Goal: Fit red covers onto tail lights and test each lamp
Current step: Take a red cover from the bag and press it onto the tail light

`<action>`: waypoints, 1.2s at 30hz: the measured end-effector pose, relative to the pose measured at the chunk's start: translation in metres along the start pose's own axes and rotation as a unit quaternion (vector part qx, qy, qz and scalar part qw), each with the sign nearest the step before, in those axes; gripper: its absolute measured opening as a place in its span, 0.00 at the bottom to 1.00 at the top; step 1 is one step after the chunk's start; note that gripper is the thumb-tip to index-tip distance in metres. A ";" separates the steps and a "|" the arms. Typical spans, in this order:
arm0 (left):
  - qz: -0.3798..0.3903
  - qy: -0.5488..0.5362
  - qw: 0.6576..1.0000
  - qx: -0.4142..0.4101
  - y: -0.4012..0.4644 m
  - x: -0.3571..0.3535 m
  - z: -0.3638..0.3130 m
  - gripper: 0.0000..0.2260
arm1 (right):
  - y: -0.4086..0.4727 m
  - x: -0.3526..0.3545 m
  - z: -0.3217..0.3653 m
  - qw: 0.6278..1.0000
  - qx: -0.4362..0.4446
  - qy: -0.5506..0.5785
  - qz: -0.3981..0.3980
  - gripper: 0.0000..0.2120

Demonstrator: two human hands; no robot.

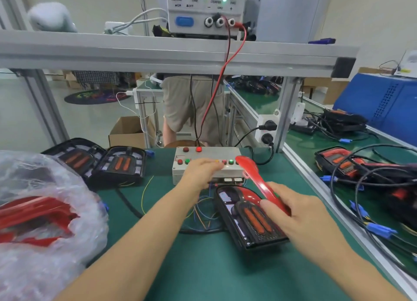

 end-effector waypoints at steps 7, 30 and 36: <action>0.087 0.059 0.982 0.158 -0.008 -0.033 0.043 0.10 | -0.013 -0.022 0.024 0.957 0.068 -0.282 -0.002 0.13; 0.071 -0.325 0.936 0.112 -0.032 -0.048 0.054 0.08 | -0.021 -0.060 0.042 0.931 0.124 -0.342 0.003 0.27; 0.032 -0.349 0.934 0.072 -0.030 -0.039 0.042 0.11 | -0.033 -0.030 0.008 0.985 -0.052 -0.158 0.046 0.31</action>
Point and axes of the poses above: each hand's wrist, its own y-axis towards the middle knuckle, its own x-axis out of the back of the hand, z = x × y, the point moved 9 cm from there along y, towards the middle knuckle, and after that the axes turned 7 degrees about x, right-handed, at the moved point
